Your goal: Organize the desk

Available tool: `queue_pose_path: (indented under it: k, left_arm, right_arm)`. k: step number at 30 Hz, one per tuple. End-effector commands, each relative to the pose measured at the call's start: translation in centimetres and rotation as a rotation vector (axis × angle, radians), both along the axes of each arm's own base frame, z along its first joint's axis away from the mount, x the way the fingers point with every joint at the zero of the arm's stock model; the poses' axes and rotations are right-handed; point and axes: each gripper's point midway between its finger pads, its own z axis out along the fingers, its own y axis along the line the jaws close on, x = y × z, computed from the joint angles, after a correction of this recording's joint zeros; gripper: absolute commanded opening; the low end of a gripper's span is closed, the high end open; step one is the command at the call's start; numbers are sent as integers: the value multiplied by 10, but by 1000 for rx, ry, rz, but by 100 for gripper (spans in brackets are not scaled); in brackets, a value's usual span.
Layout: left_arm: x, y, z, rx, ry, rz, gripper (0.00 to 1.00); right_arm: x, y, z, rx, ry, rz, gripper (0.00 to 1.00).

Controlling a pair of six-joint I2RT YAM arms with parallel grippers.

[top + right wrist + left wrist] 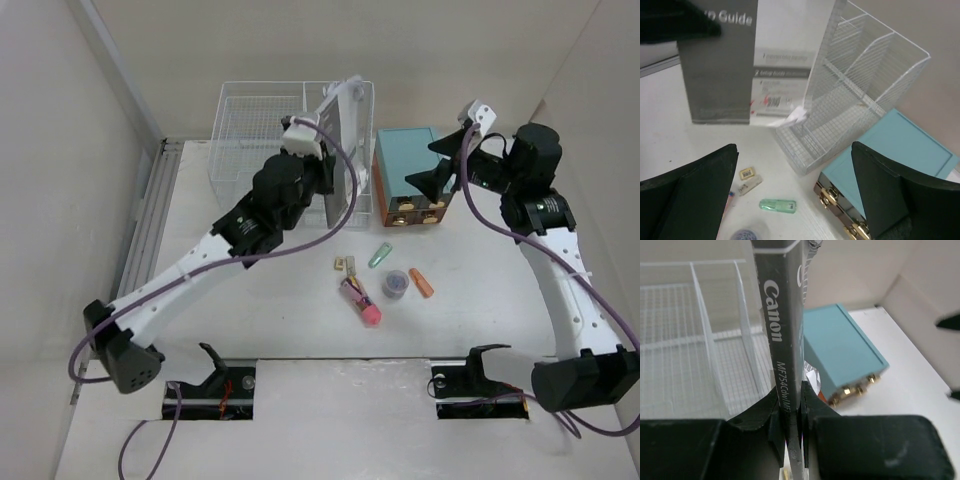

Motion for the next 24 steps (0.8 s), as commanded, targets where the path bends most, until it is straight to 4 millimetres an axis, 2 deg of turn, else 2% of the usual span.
queue_pose_path:
  k: [1, 2, 4, 5, 7, 8, 9, 10, 11, 12, 14, 15, 16, 17, 18, 19, 20, 21, 22, 23, 24]
  left_arm:
    - [22, 26, 114, -218, -240, 126, 0]
    - [39, 22, 107, -194, -238, 149, 0]
    - [51, 19, 120, -204, -263, 158, 0]
    - [66, 12, 111, -186, -259, 167, 0]
    - [85, 11, 107, -176, -259, 189, 0]
    - [91, 11, 116, -187, -272, 190, 0]
    - [110, 7, 101, -164, -258, 197, 0]
    - [115, -3, 97, -156, -254, 170, 0]
    - [123, -2, 104, -163, -269, 165, 0]
    - [138, -12, 87, -139, -248, 152, 0]
    - [153, -18, 84, -156, -246, 130, 0]
    - [159, -19, 91, -172, -258, 122, 0]
    - [174, -21, 75, -154, -238, 134, 0]
    - [178, -29, 73, -151, -238, 111, 0]
    - [184, -26, 88, -172, -266, 120, 0]
    - [195, -34, 73, -159, -250, 120, 0]
    - [202, -35, 73, -160, -254, 117, 0]
    - [204, -38, 86, -173, -273, 108, 0]
    - [208, -40, 86, -176, -277, 108, 0]
    - [220, -43, 70, -158, -258, 109, 0]
    - [223, -45, 70, -160, -260, 109, 0]
  right_arm:
    - [8, -12, -3, 21, 9, -65, 100]
    - [7, -12, -5, 20, 18, -65, 100]
    - [9, -18, -5, 21, 18, -74, 100]
    - [10, -21, -5, 21, 18, -83, 100]
    - [9, -24, -4, 39, 37, -78, 100]
    - [10, -27, -4, 39, 37, -87, 100]
    - [11, -31, -8, 40, 47, -94, 100]
    - [11, -31, -9, 40, 47, -94, 100]
    - [12, -35, -8, 41, 47, -97, 100]
    - [13, -38, -8, 41, 47, -107, 100]
    - [16, -40, -15, 42, 66, -108, 100]
    - [17, -44, -15, 42, 65, -119, 100]
    - [15, -43, -15, 44, 66, -107, 100]
    - [19, -46, -18, 45, 76, -110, 100]
    - [18, -49, -18, 47, 76, -110, 100]
    - [18, -49, -18, 53, 84, -111, 100]
    - [19, -52, -18, 53, 83, -120, 100]
    - [22, -52, -25, 53, 103, -121, 100]
    - [22, -54, -23, 56, 94, -119, 100]
    - [23, -58, -23, 56, 94, -130, 100]
    - [26, -58, -26, 56, 103, -130, 100]
